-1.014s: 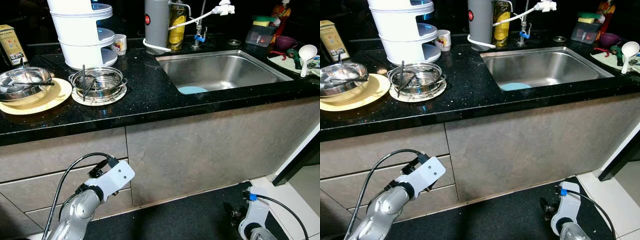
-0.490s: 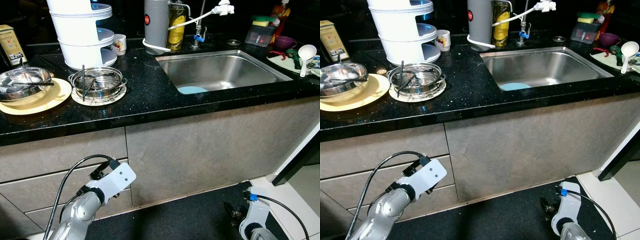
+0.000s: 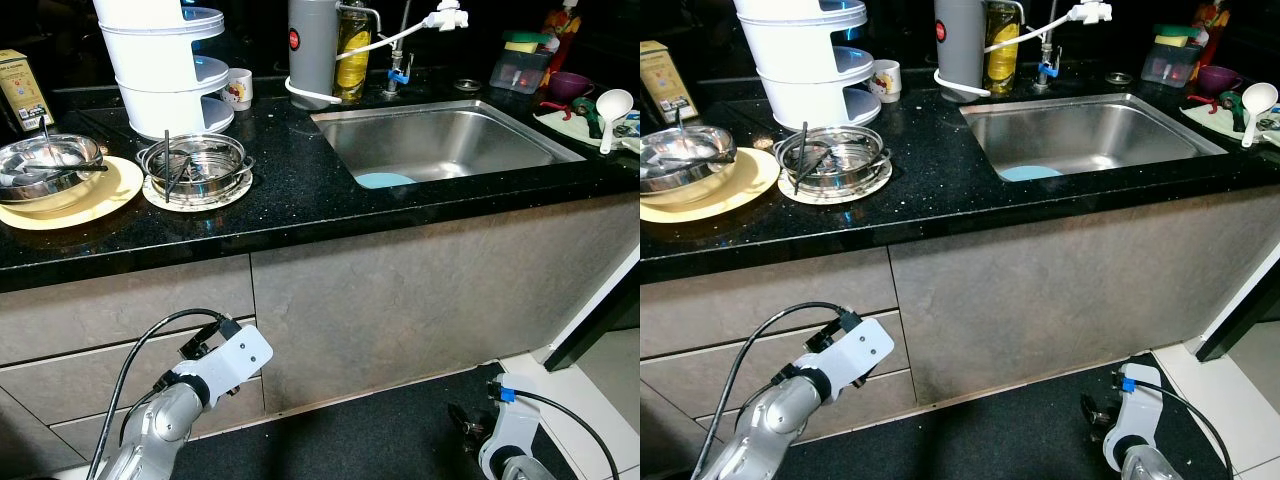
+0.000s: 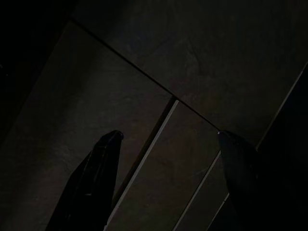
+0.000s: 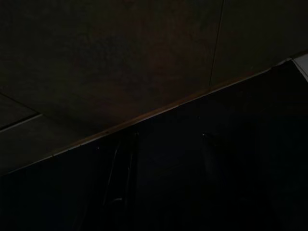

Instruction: Kitchen organization

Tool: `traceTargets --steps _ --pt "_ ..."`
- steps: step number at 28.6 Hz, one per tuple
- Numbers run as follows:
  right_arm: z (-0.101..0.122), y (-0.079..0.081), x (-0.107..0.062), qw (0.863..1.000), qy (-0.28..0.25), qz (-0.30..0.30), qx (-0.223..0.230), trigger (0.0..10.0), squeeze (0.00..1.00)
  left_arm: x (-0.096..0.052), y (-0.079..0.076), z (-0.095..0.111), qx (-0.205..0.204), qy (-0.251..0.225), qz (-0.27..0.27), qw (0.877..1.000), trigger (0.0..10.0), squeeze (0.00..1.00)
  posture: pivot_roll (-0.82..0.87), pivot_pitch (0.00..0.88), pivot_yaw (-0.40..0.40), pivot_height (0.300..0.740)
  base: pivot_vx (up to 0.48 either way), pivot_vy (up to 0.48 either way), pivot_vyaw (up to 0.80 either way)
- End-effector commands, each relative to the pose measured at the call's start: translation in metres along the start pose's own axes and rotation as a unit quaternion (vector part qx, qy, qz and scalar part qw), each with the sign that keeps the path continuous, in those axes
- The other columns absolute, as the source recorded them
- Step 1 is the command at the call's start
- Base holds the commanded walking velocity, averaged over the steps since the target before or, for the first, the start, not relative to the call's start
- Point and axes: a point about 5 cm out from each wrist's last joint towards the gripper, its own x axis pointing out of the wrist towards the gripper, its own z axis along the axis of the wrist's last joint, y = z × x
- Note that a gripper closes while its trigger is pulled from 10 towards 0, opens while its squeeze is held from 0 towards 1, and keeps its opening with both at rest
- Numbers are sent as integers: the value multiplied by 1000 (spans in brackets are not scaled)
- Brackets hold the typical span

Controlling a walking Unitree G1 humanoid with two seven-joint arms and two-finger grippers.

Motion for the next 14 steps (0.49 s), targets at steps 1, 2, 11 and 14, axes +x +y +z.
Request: traceTargets --steps 1,2,11,14 --pt "0 -2 -1 1000 1 0 -3 10000 0 -1 -2 0 2 2 -2 1000 10000 0 -2 0 -53 740 0 0 0" --pt "0 -2 -1 1000 1 0 -3 10000 0 -1 -2 0 2 2 -2 1000 10000 0 -2 0 -53 740 0 0 0" --pt "1 -2 -1 1000 1 0 -4 10000 0 0 -2 0 3 3 -2 1000 10000 0 -5 0 -51 740 0 0 0" --pt "1 -1 -1 1000 1 1 -4 10000 0 0 -1 0 3 3 -2 1000 10000 0 -6 0 -46 740 0 0 0"
